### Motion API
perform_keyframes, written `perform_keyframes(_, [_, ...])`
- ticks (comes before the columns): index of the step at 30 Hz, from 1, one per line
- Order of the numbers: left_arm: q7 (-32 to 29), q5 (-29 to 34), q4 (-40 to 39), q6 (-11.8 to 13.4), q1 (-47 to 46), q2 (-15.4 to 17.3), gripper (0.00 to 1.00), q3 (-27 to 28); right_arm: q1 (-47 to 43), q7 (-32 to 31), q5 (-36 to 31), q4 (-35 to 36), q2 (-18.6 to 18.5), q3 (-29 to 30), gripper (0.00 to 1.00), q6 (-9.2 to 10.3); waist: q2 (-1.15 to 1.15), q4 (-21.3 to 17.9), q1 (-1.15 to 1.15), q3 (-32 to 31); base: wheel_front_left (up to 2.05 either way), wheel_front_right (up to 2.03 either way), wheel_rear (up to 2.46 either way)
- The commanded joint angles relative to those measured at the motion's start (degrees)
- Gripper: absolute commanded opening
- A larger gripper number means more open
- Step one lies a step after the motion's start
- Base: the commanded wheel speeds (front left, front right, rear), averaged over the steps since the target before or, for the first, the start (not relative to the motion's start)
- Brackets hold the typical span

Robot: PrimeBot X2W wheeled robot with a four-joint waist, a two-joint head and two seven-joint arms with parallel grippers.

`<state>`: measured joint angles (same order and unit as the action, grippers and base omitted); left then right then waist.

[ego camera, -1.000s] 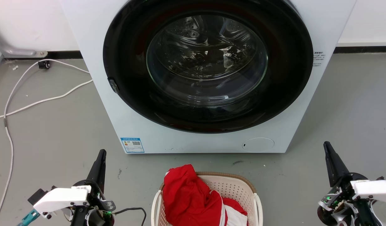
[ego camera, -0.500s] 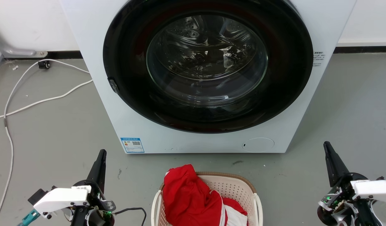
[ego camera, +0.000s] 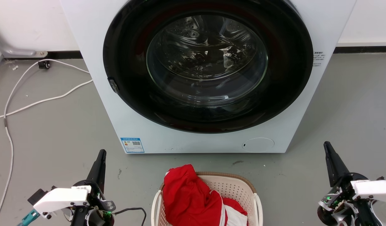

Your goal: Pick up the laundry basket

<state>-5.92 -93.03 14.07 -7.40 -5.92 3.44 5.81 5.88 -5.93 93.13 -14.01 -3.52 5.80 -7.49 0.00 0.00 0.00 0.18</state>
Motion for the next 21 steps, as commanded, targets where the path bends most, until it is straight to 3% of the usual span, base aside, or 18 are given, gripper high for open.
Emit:
perform_keyframes(1, [-0.26,0.08,0.07,-0.24,-0.59,-0.07,0.0,0.15,0.61,-0.25,-0.27,-0.06,0.19,0.11,0.0,0.0,0.0,0.0,0.0,0.0,0.0,0.0,0.0])
perform_keyframes(4, [-0.26,0.1,0.07,-0.24,-0.59,-0.07,0.0,0.17,0.61,-0.27,-0.3,-0.06,0.2,0.13,0.0,0.0,0.0,0.0,0.0,0.0,0.0,0.0,0.0])
perform_keyframes(5, [0.01,0.0,0.16,0.01,0.09,-0.05,1.0,0.0,-0.09,0.01,0.01,-0.14,0.02,0.02,1.0,-0.01,0.0,0.0,0.0,0.0,0.0,0.0,0.0])
perform_keyframes(21, [3.53,3.33,-1.38,0.05,3.11,-0.54,1.0,-1.12,-2.93,3.53,-2.49,1.06,0.29,-2.07,1.0,0.0,0.0,-0.1,0.0,0.02,0.0,0.0,0.0])
